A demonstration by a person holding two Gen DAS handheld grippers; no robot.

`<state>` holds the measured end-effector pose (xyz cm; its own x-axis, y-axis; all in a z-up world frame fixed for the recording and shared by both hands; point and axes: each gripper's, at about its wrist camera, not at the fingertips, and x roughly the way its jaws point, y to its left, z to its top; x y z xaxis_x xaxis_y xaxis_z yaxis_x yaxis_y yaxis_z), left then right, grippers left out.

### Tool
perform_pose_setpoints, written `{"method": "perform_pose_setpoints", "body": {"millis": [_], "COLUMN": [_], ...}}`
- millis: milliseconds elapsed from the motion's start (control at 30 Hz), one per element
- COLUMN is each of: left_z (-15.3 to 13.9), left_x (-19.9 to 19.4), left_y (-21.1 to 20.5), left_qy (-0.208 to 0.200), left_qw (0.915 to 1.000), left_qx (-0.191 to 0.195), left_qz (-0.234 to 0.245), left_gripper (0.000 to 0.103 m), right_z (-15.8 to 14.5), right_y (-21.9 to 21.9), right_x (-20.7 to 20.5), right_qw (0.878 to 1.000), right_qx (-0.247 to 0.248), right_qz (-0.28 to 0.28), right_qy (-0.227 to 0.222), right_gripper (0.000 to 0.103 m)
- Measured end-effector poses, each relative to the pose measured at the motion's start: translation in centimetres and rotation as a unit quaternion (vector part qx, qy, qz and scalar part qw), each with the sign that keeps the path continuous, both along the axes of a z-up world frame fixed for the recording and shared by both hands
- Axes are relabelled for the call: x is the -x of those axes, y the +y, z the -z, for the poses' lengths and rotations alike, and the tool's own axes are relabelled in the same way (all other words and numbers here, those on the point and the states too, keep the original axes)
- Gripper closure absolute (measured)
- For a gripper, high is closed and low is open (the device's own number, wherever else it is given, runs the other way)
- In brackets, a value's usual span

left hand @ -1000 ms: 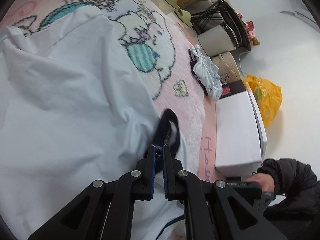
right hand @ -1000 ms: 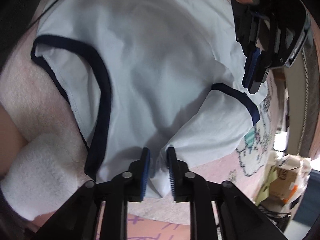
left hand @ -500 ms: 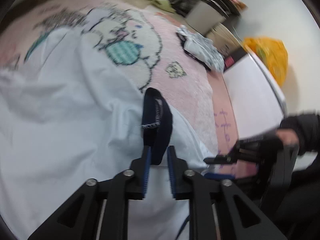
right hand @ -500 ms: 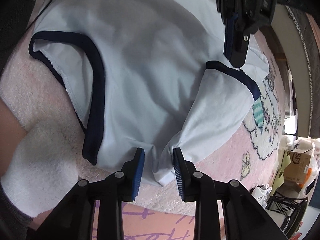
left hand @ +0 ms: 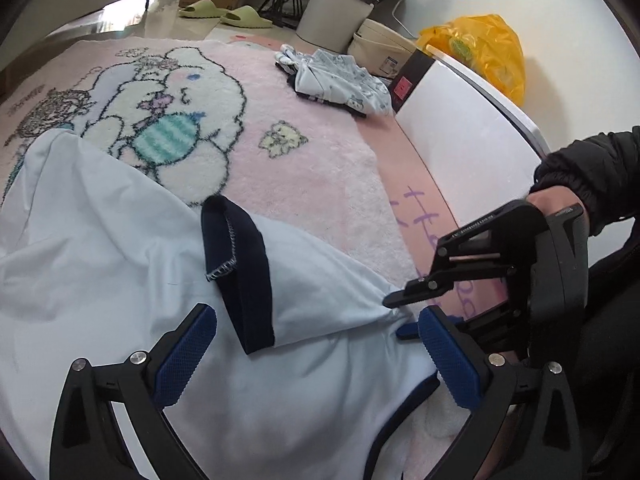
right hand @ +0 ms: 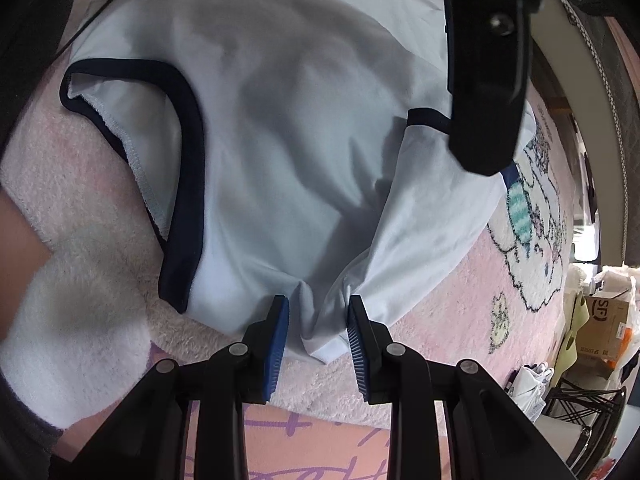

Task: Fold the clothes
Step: 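Open the left gripper and release the folded sleeve cuff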

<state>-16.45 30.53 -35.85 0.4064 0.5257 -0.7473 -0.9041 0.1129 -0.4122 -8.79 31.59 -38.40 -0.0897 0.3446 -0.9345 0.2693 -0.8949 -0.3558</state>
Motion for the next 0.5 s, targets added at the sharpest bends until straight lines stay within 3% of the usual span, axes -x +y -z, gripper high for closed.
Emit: {"method": "perform_pose_setpoints", "body": {"millis": [233,300,333,367,500], "left_z": [1.4,1.7,2.0,2.2,3.2], "left_x": [-0.5,-0.4,-0.1,0.1,0.4], "left_y": [0.2,0.3,0.3,0.4,0.3], "left_qy": [-0.033,-0.030,-0.022,-0.014,-0.022], "left_qw": [0.9993,0.9992,0.9991,0.9987,0.9976], "left_qx": [0.018,0.025,0.030,0.036,0.052], "left_qz": [0.003,-0.007,-0.020,-0.034,-0.041], "left_gripper": [0.003,0.022,0.043,0.056,0.065], "right_z": [-0.1,-0.2,-0.2,-0.3,-0.5], "right_y": [-0.3,-0.4,-0.4,-0.4,-0.5], "right_x": [0.9,1.2,1.4,1.6,2.3], "right_qw": [1.000,1.000,1.000,1.000,1.000], "right_qx": [0.003,0.004,0.006,0.007,0.011], "right_qz": [0.019,0.019,0.020,0.021,0.028], "right_qy": [0.003,0.003,0.003,0.002,0.003], "right_gripper": [0.075,0.075,0.075,0.075,0.075]}}
